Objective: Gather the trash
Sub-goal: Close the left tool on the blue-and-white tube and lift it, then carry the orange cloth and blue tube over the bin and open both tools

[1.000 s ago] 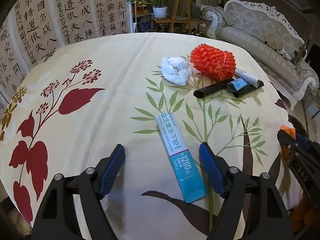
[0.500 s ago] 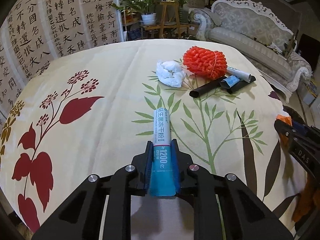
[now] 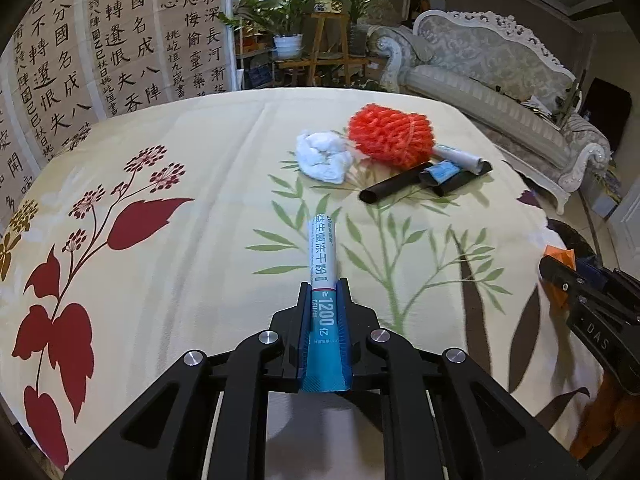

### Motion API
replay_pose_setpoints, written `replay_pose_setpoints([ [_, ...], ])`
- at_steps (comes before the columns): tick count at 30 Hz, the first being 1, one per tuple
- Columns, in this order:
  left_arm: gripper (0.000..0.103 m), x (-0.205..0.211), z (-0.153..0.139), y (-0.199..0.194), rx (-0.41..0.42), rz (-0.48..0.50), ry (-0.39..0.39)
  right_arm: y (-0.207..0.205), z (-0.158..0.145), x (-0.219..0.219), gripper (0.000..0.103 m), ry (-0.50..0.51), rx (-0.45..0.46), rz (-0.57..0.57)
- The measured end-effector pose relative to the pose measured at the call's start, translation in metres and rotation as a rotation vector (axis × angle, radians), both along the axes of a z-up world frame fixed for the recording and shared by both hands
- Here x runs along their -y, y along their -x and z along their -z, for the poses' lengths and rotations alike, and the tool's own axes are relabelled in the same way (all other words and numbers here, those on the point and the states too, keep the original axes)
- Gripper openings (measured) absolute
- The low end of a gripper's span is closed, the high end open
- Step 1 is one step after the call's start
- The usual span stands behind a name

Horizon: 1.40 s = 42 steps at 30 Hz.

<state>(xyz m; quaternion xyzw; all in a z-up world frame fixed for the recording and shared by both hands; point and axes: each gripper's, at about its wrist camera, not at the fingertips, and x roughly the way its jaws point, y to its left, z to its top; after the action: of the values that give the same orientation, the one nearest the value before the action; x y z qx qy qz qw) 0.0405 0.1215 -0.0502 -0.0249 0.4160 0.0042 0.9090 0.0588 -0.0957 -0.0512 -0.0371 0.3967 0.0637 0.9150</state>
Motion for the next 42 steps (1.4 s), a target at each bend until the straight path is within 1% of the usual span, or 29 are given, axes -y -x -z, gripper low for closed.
replay_pose_setpoints([
  [8, 0.013, 0.031, -0.012, 0.008, 0.054, 0.062, 0.003, 0.02, -0.018, 0.025, 0.025, -0.017, 0.05, 0.066],
  [13, 0.013, 0.056, -0.021, 0.011, 0.085, 0.114, 0.022, 0.032, -0.026, 0.051, 0.025, -0.016, 0.074, 0.128],
  [18, 0.013, 0.091, -0.032, 0.014, 0.128, 0.189, 0.032, 0.042, -0.032, 0.082, 0.025, -0.017, 0.099, 0.199],
  [26, 0.013, 0.168, -0.044, 0.012, 0.183, 0.351, 0.044, 0.046, -0.038, 0.14, 0.025, -0.003, 0.139, 0.326],
  [30, 0.013, 0.201, -0.045, 0.001, 0.196, 0.408, 0.044, 0.042, -0.035, 0.159, 0.025, -0.003, 0.145, 0.366],
  [34, 0.013, 0.223, -0.04, -0.012, 0.196, 0.432, 0.033, 0.035, -0.031, 0.177, 0.025, -0.006, 0.152, 0.393],
  [39, 0.013, 0.245, -0.03, -0.029, 0.174, 0.453, 0.004, 0.024, -0.025, 0.191, 0.025, -0.007, 0.148, 0.414],
  [42, 0.014, 0.251, -0.025, -0.034, 0.164, 0.462, -0.005, 0.015, -0.018, 0.201, 0.026, -0.017, 0.14, 0.435],
])
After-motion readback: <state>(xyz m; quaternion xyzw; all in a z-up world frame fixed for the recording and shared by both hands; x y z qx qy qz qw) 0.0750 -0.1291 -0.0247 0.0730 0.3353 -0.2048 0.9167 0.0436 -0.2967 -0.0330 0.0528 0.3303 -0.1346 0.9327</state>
